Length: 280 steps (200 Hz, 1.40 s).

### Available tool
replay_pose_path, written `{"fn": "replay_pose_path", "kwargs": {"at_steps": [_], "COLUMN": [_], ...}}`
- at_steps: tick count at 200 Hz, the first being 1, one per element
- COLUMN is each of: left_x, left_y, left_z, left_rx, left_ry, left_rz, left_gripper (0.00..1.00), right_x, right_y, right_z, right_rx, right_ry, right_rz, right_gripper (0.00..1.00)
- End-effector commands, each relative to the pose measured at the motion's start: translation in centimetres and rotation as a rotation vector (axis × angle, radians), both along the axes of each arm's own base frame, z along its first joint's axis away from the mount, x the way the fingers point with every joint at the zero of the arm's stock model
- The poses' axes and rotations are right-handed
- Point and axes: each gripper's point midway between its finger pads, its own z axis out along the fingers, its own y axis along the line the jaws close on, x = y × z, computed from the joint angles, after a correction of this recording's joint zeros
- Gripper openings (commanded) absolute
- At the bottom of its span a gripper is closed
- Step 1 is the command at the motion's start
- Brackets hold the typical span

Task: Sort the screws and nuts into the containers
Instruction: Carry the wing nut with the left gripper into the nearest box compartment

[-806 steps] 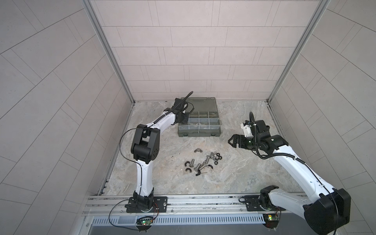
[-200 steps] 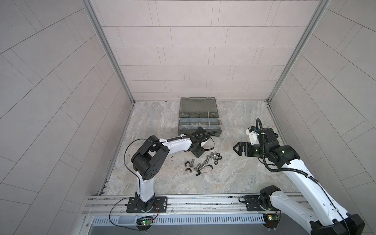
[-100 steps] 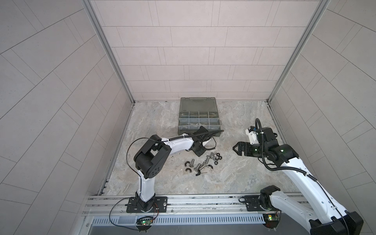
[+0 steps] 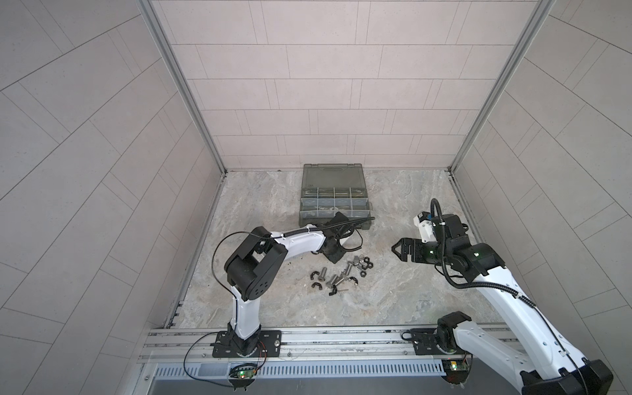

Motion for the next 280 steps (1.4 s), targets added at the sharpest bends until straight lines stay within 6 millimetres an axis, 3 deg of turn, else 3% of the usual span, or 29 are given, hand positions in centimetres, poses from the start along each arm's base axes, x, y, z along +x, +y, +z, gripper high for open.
{"fn": "replay_pose_path", "kwargs": {"at_steps": [1, 41, 67, 106, 131, 162, 188, 241, 280], "left_x": [-0.3, 1.8, 4.3, 8.9, 11.9, 14.6, 16.2, 18.5, 19.1], "left_y": [1.4, 1.6, 2.2, 5.4, 7.7, 9.5, 10.0, 11.1, 11.5], "left_z": [1.7, 5.2, 7.9, 11.7, 13.2, 13.0, 11.6, 9.3, 8.0], "left_rx": [0.041, 0.040, 0.019, -0.023, -0.071, -0.106, -0.113, -0.117, -0.106], "left_ry": [-0.012, -0.068, -0.104, -0.152, -0.164, -0.152, -0.126, -0.101, -0.083], "left_rz": [0.026, 0.065, 0.118, 0.246, 0.332, 0.399, 0.422, 0.467, 0.476], "left_gripper": [0.17, 0.17, 0.17, 0.18, 0.18, 0.18, 0.18, 0.19, 0.19], "right_x": [-0.3, -0.1, 0.1, 0.7, 1.5, 2.6, 3.3, 4.4, 5.0], "right_y": [-0.2, -0.2, -0.1, -0.1, 0.1, 0.3, 0.3, 0.4, 0.4], "right_z": [1.2, 1.7, 2.6, 3.6, 3.7, 4.1, 4.1, 3.2, 2.6], "right_rx": [0.002, 0.009, 0.016, 0.020, 0.025, 0.027, 0.030, 0.027, 0.027], "right_ry": [-0.023, -0.034, -0.046, -0.066, -0.060, -0.067, -0.065, -0.041, -0.024], "right_rz": [-0.002, -0.008, -0.006, -0.014, -0.016, -0.024, -0.035, -0.044, -0.045], "right_gripper": [0.99, 0.99, 0.99, 0.99, 0.99, 0.99, 0.99, 0.99, 0.99]}}
